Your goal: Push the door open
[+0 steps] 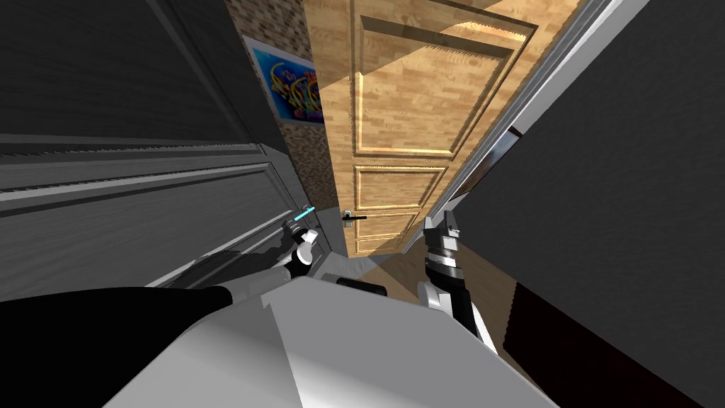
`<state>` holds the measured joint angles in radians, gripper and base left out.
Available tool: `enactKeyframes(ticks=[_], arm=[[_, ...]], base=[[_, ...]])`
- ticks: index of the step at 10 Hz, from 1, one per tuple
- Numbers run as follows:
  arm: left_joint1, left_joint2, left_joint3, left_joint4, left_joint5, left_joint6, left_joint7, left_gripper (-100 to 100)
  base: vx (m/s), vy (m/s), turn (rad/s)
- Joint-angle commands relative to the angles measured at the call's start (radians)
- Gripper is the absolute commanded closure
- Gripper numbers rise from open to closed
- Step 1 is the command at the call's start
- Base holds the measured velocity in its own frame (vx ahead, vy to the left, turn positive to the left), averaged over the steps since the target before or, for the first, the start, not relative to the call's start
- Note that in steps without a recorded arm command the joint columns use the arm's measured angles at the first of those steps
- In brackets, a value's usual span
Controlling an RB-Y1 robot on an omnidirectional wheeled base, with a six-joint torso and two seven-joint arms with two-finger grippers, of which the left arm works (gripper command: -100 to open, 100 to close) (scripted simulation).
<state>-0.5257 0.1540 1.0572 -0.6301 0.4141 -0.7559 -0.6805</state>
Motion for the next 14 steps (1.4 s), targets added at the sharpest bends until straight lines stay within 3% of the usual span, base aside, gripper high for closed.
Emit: enactKeyframes(ticks=[1,3,5,8,9,11,14], arm=[[-0.007,0.046,0.014,0.050,0.004,-0.048,0.004,100],[-0.012,0.051,0.050,0.056,0.019,-0.067,-0.021,100],[-0.012,0.051,0.050,0.056,0.019,-0.067,-0.021,100],[-0.020,0.055,0.100,0.062,0.040,-0.093,-0.057,100],[-0.020,0.055,0.100,0.062,0.040,-0.093,-0.057,100],[-0.029,0.057,0.145,0.068,0.059,-0.116,-0.090,100],[-0.029,0.057,0.145,0.068,0.059,-0.116,-0.090,100]], base=[[0.018,0.045,-0.040],[0.024,0.050,-0.102],[0.011,0.040,-0.028],[0.026,0.044,-0.103],[0.009,0.041,-0.032],[0.037,0.065,-0.157],[0.009,0.021,-0.014]])
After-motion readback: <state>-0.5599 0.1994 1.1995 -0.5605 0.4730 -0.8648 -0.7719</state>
